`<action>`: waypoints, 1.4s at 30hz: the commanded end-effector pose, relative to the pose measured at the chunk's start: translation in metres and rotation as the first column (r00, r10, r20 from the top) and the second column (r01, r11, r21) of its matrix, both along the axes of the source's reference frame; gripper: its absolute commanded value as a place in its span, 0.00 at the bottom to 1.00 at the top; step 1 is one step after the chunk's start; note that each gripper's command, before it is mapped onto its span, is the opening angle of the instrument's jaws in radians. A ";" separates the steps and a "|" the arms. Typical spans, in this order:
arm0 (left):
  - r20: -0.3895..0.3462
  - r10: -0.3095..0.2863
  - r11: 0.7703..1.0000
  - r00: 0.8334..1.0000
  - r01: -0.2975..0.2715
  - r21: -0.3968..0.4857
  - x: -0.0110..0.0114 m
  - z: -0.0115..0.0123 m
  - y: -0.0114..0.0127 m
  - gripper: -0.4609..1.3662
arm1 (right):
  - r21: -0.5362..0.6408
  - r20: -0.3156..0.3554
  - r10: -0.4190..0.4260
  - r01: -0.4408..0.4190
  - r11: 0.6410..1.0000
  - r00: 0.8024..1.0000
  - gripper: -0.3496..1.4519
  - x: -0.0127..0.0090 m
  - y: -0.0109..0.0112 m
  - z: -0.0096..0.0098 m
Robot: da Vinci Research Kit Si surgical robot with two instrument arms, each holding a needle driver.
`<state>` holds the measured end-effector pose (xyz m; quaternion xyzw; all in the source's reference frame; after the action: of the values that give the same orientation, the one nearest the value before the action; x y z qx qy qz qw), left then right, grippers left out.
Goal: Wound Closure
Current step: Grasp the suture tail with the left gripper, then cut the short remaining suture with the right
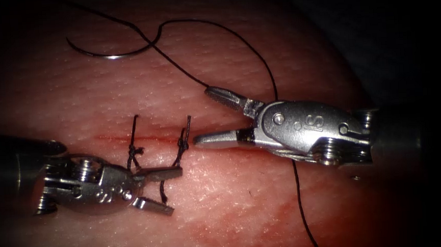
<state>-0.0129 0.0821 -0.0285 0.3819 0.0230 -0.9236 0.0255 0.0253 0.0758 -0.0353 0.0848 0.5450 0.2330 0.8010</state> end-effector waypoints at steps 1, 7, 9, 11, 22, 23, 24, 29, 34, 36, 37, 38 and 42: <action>0.008 0.007 1.000 1.000 -0.007 0.000 0.0002 -0.0001 0.0001 0.29 | 0.000 0.001 0.001 -0.001 1.000 1.000 0.58 0.0000 0.0000 0.0000; 0.010 0.006 1.000 1.000 -0.006 -0.002 0.0005 -0.0002 0.0001 0.22 | -0.001 0.001 0.001 -0.001 1.000 1.000 0.58 0.0000 0.0000 0.0000; 0.006 0.008 1.000 1.000 -0.008 -0.009 0.0005 -0.0002 0.0001 0.12 | -0.001 0.001 0.001 -0.001 1.000 1.000 0.58 0.0000 -0.0001 0.0000; 0.009 0.014 1.000 1.000 -0.014 -0.018 0.0005 -0.0002 0.0000 0.06 | -0.001 0.001 0.001 -0.001 1.000 1.000 0.58 0.0001 -0.0001 0.0000; -0.011 0.051 0.994 0.999 -0.051 -0.091 0.0004 -0.0007 0.0009 0.06 | -0.010 -0.007 -0.008 0.008 1.000 1.000 0.59 -0.0003 -0.0011 0.0005; -0.013 0.048 0.995 0.999 -0.049 -0.091 0.0004 -0.0009 0.0011 0.06 | -0.016 -0.011 -0.016 0.016 1.000 1.000 0.60 -0.0004 -0.0013 0.0006; -0.010 0.046 0.995 0.999 -0.047 -0.090 0.0004 -0.0010 0.0014 0.06 | -0.023 -0.015 -0.023 0.023 0.999 1.000 0.62 -0.0005 -0.0016 0.0006; -0.008 0.046 0.995 0.999 -0.046 -0.094 0.0002 -0.0014 0.0022 0.06 | -0.050 -0.030 -0.054 0.053 0.997 0.998 0.65 -0.0011 -0.0029 0.0004; -0.008 0.048 0.995 0.999 -0.048 -0.093 0.0001 -0.0017 0.0027 0.06 | -0.093 -0.035 -0.083 0.079 0.992 0.996 0.69 -0.0022 -0.0037 -0.0001; -0.008 0.046 0.995 0.999 -0.047 -0.091 0.0001 -0.0018 0.0030 0.06 | -0.114 -0.033 -0.103 0.099 0.989 0.994 0.70 -0.0027 -0.0040 -0.0002; -0.008 0.045 0.995 0.999 -0.046 -0.090 0.0000 -0.0019 0.0031 0.06 | -0.125 -0.034 -0.111 0.106 0.987 0.993 0.70 -0.0028 -0.0041 -0.0003; -0.006 0.038 0.995 0.999 -0.039 -0.091 -0.0001 -0.0020 0.0032 0.06 | -0.141 -0.033 -0.120 0.115 0.983 0.992 0.71 -0.0028 -0.0042 -0.0003; 0.042 0.026 0.996 0.999 -0.023 -0.081 -0.0004 -0.0023 0.0037 0.06 | -0.206 -0.034 -0.161 0.151 0.967 0.986 0.72 -0.0024 -0.0043 0.0000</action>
<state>-0.0136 0.0859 -0.0310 0.4027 -0.0127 -0.9138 0.0517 0.0230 0.0713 -0.0353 0.0474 0.5783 0.1010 0.8082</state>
